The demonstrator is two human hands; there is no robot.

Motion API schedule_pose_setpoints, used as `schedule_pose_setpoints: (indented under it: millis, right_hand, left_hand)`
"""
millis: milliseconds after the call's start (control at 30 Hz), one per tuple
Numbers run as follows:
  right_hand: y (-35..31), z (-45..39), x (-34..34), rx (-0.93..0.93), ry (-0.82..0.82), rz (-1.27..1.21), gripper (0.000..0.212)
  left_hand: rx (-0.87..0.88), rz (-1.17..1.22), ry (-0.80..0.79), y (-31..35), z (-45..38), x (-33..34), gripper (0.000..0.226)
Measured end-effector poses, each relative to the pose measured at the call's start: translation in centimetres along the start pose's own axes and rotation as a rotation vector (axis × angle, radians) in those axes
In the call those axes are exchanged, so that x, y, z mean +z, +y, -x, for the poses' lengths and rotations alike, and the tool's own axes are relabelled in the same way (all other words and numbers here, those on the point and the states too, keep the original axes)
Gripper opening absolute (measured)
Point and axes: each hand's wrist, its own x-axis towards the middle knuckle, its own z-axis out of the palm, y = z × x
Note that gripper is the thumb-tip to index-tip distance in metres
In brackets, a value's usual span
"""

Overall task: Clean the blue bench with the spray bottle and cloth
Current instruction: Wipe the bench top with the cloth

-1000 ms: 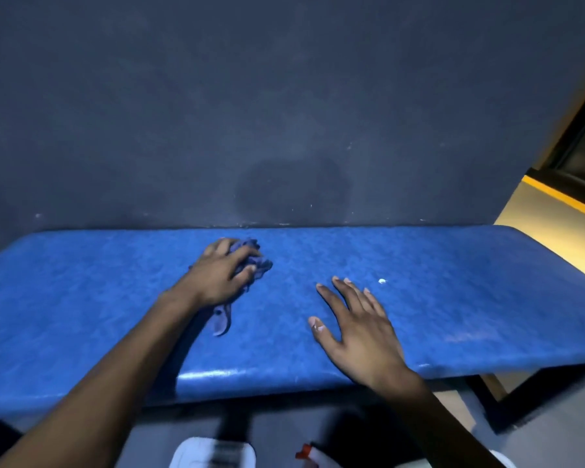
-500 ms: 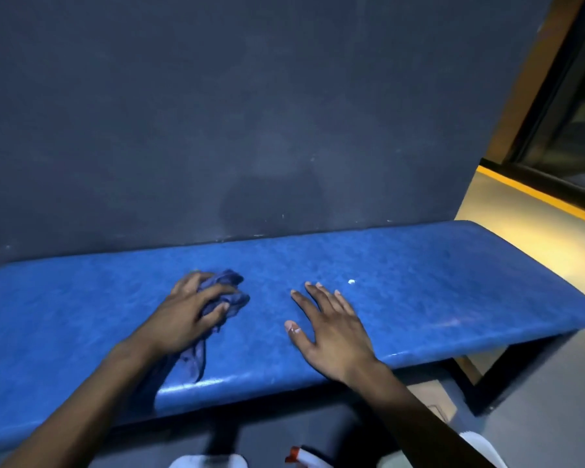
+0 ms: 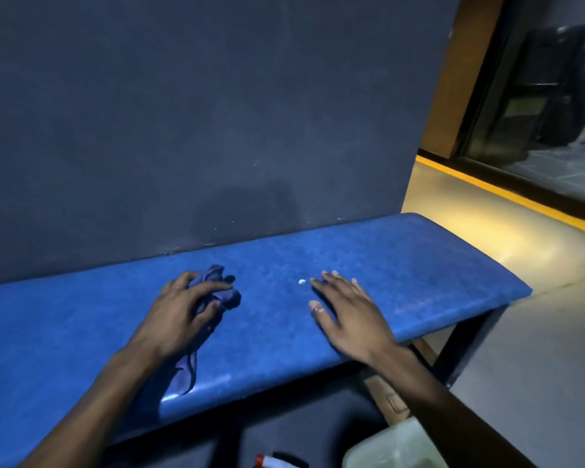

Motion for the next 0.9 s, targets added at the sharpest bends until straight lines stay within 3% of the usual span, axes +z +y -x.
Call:
schedule_pose_setpoints:
  millis: [133,200,300,400,600,700,833,900]
  right_hand:
    - [4.4,0.1,-0.9,0.117,-0.097,0.119,0.062]
    - [4.9,0.3,-0.5,0.141,-0.068,0.116,0.062]
    - [4.9,0.4,-0.1,0.148,-0.019,0.116,0.063]
    - [5.1,0.5,0.1,0.139,-0.022,0.1,0.065]
    - [5.1,0.5,0.5,0.116,0.008,0.101,0.063]
    - [5.3,0.5,0.6,0.115,0.019,0.097,0.066]
    - [5.2,0.6,1.0,0.124,0.033,0.096,0.068]
    - [5.1,0.5,1.1,0.127,0.048,0.102,0.068]
  left_hand:
    - [0.014,0.165,0.176,3.9,-4.3,1.8,0.032]
    - [0.063,0.239,0.196,6.9,-7.0,3.4,0.033]
    - [0.152,0.171,0.05,11.1,-10.5,6.8,0.037]
    - [0.189,-0.05,-0.09,13.3,-12.0,10.2,0.044]
    - [0.266,-0.097,-0.178,11.5,-10.6,9.3,0.066]
    - [0.347,-0.047,-0.186,8.8,-7.8,8.4,0.054]
    - [0.213,-0.029,-0.141,5.5,-9.9,7.5,0.062]
    - [0.124,-0.065,-0.121,6.2,-12.1,7.8,0.051]
